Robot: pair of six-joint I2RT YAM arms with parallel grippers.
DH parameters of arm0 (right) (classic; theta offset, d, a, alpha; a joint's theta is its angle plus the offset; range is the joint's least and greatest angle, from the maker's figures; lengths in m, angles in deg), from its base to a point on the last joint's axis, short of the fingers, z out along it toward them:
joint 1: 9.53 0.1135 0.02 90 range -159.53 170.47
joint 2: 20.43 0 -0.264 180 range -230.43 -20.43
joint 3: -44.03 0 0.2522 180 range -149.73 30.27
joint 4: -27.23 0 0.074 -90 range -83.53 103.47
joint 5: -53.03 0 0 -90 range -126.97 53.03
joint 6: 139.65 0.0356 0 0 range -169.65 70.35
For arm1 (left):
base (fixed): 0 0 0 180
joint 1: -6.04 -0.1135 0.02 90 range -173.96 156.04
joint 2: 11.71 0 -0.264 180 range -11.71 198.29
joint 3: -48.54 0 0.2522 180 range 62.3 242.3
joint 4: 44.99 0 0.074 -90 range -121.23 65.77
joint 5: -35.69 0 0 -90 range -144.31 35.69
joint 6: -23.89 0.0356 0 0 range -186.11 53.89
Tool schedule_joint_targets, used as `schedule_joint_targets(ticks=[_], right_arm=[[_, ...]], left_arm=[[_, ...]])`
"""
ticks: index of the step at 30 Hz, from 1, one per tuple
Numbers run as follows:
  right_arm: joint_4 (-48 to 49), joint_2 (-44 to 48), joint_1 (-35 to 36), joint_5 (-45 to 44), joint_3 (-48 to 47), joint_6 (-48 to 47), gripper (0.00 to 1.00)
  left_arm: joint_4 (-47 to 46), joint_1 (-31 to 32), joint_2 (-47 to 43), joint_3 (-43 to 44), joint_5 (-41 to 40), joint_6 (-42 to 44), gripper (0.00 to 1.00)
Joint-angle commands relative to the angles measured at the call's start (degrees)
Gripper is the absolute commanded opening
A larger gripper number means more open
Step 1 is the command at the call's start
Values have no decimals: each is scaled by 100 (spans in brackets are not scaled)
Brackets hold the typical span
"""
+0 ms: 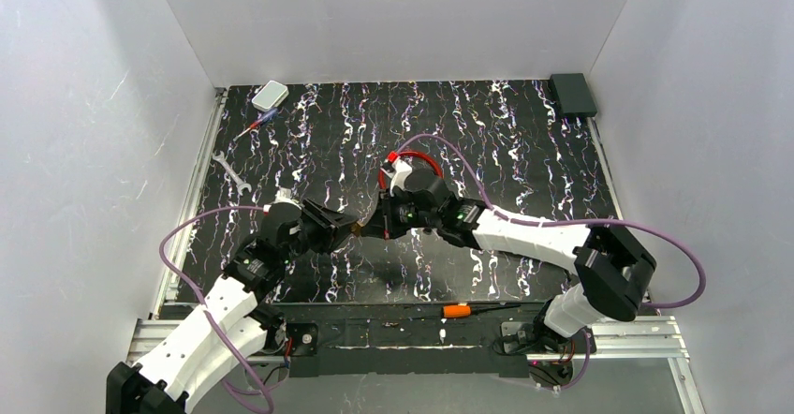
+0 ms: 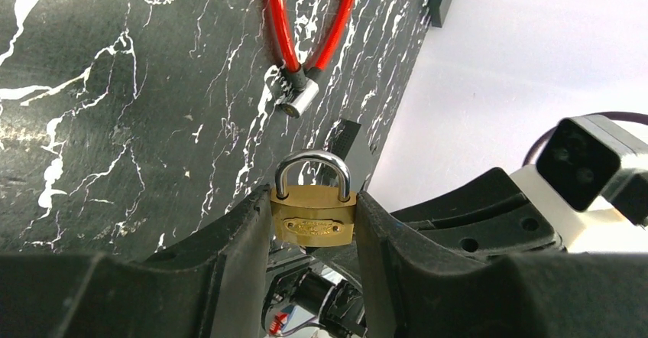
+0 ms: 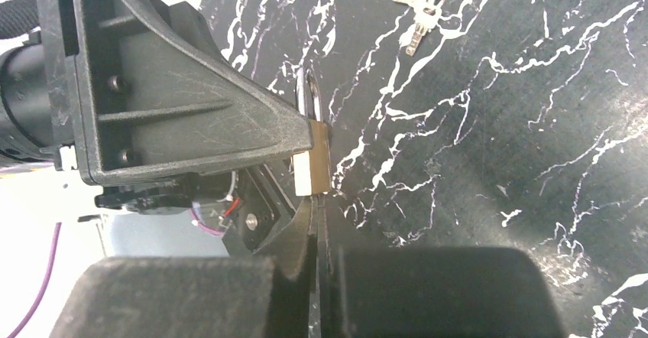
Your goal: Unlock with the key
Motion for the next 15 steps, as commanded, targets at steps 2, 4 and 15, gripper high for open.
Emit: schedule_joint_targets(ticks=[2, 4, 15], right_arm=[[664, -76, -180, -79, 87, 283, 1], [677, -91, -215, -71, 61, 292, 1], [732, -208, -351, 67, -163, 347, 1]], left_arm=[[-612, 37, -293, 74, 410, -55, 0], [-623, 36, -320, 74, 424, -67, 0], [-837, 38, -281, 126, 573, -11, 0]])
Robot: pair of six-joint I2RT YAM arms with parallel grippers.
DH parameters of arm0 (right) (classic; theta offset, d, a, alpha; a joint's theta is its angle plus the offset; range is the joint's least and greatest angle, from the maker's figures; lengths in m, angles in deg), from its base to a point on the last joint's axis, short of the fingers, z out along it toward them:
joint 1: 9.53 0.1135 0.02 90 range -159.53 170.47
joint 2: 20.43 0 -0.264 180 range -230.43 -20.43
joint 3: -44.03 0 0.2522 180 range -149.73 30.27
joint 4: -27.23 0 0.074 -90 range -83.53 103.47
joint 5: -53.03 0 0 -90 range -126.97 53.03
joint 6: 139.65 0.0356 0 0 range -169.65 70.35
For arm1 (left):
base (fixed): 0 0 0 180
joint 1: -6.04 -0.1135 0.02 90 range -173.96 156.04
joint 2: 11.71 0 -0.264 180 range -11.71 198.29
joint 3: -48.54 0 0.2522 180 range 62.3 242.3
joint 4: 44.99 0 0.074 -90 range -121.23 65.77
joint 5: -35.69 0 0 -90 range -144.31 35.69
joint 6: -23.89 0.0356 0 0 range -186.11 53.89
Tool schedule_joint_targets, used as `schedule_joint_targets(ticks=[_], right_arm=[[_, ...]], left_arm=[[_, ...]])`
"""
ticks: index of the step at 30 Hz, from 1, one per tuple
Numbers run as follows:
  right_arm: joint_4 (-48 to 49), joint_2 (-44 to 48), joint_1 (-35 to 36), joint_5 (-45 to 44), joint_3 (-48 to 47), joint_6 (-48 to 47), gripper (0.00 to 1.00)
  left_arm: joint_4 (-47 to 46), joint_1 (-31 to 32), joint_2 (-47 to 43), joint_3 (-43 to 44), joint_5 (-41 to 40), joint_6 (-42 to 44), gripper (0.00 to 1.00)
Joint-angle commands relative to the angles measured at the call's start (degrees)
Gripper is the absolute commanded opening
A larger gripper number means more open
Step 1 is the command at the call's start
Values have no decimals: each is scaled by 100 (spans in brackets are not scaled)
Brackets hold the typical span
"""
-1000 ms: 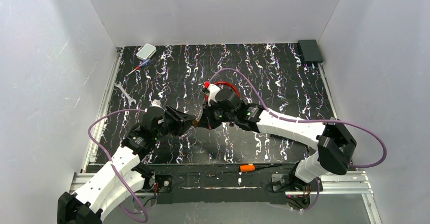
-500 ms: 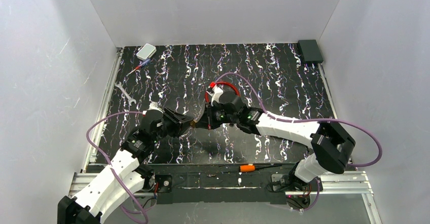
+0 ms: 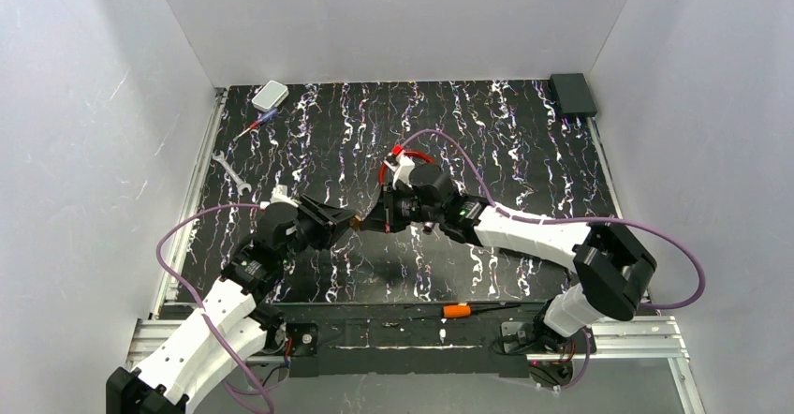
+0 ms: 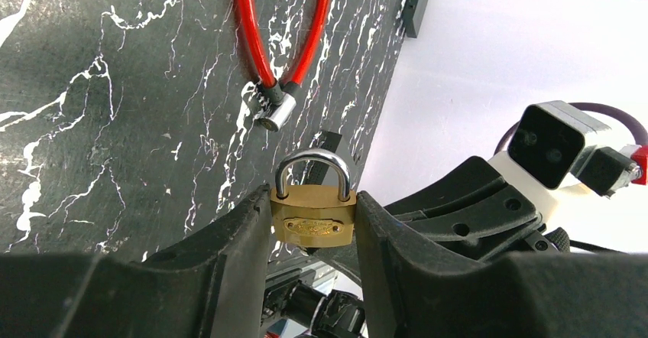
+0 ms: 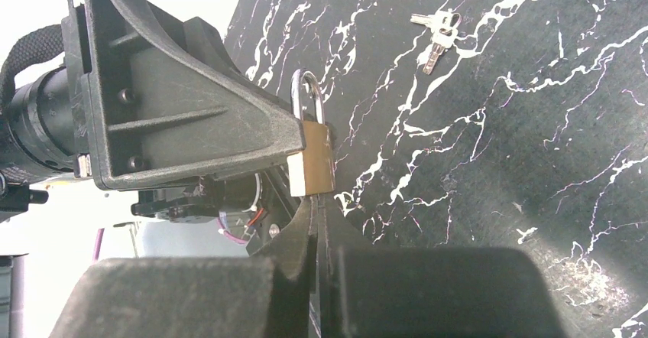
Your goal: Unlock with the key
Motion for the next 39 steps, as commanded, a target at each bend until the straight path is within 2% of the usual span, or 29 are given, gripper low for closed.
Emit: schedule_joint_targets(ticks=[1, 10, 19, 32, 39], right_arm=[[340, -199, -157, -222, -221, 17, 1], [1126, -218, -562, 498, 15, 609, 1], [1232, -223, -582, 584, 27, 707, 1], [2469, -489, -714, 1148, 201, 1625, 1], [2984, -651, -744, 1400, -1, 2096, 1]], left_arm=[[-632, 89, -136, 125, 682, -60, 0], [-980, 86, -305, 46, 649, -58, 0], [-1088, 86, -283, 178, 605, 51, 0], [-1669, 89, -647, 88, 543, 2, 0], [-1957, 87, -802, 131, 535, -51, 0]])
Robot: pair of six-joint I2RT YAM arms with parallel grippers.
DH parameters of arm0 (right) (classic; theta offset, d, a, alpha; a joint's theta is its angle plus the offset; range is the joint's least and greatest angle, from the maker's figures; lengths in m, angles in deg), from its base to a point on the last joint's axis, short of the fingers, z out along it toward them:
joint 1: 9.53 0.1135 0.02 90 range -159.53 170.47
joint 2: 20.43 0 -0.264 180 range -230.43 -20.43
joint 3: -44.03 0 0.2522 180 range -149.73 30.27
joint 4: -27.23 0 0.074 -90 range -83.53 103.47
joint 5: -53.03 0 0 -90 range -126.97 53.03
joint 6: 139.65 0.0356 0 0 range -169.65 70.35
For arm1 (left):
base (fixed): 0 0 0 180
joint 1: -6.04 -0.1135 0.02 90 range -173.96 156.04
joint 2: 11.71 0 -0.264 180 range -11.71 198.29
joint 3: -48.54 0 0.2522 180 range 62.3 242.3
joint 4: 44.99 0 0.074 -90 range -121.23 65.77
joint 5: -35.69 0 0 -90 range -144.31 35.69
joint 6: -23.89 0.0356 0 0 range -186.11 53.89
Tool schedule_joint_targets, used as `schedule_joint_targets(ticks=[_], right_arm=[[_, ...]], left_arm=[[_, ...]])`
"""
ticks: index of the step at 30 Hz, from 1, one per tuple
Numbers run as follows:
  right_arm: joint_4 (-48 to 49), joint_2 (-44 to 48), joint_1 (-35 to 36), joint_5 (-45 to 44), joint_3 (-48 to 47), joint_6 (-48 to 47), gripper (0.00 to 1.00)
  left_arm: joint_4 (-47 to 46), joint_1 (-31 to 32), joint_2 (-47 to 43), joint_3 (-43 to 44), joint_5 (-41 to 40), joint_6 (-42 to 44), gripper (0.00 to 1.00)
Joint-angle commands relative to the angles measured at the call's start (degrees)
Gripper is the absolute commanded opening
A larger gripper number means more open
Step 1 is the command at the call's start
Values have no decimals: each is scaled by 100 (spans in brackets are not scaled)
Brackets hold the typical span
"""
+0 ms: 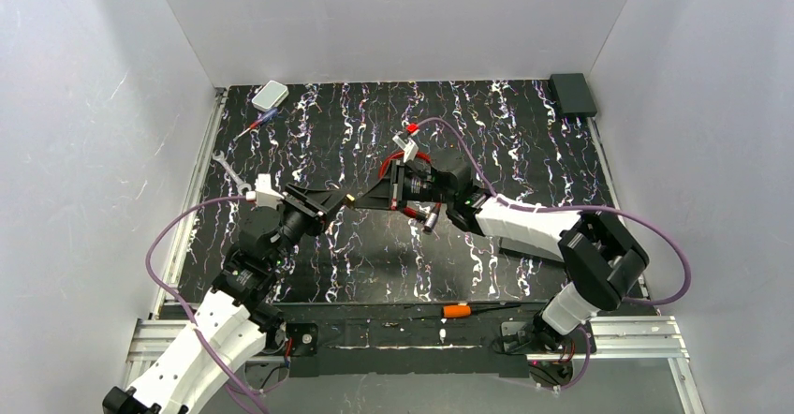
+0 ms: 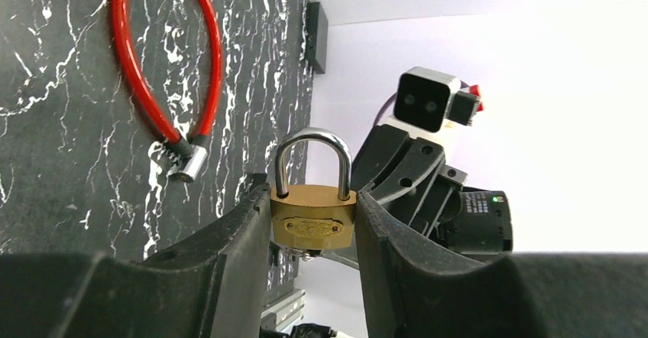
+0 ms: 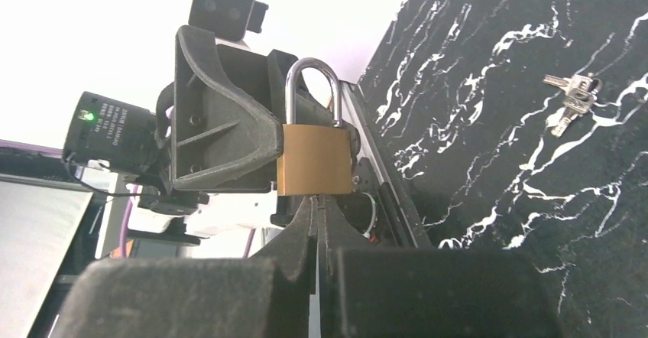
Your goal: Unlock with the key
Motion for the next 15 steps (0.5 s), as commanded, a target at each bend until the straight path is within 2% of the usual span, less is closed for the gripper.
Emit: schedule_joint_targets(ticks=[1, 5, 7, 11, 12, 15], right_arm=[[666, -309, -18, -237, -213, 349, 1], [427, -266, -18, -195, -356, 101, 2], [-167, -146, -18, -188, -534, -454, 8], [-1842, 229, -17, -76, -1000, -2009, 41], [-2244, 342, -18, -70, -1096, -2392, 47], [-3205, 704, -8, -214, -1202, -3365, 55]], left_arm=[[-934, 150, -222, 150, 895, -202, 0], [-926, 150, -196, 164, 869, -207, 0], [-919, 150, -164, 157, 852, -202, 0], [-857, 150, -74, 109, 794, -239, 0], [-796, 150, -51, 102, 764, -259, 0], [-651, 150, 17, 51, 650, -366, 0]])
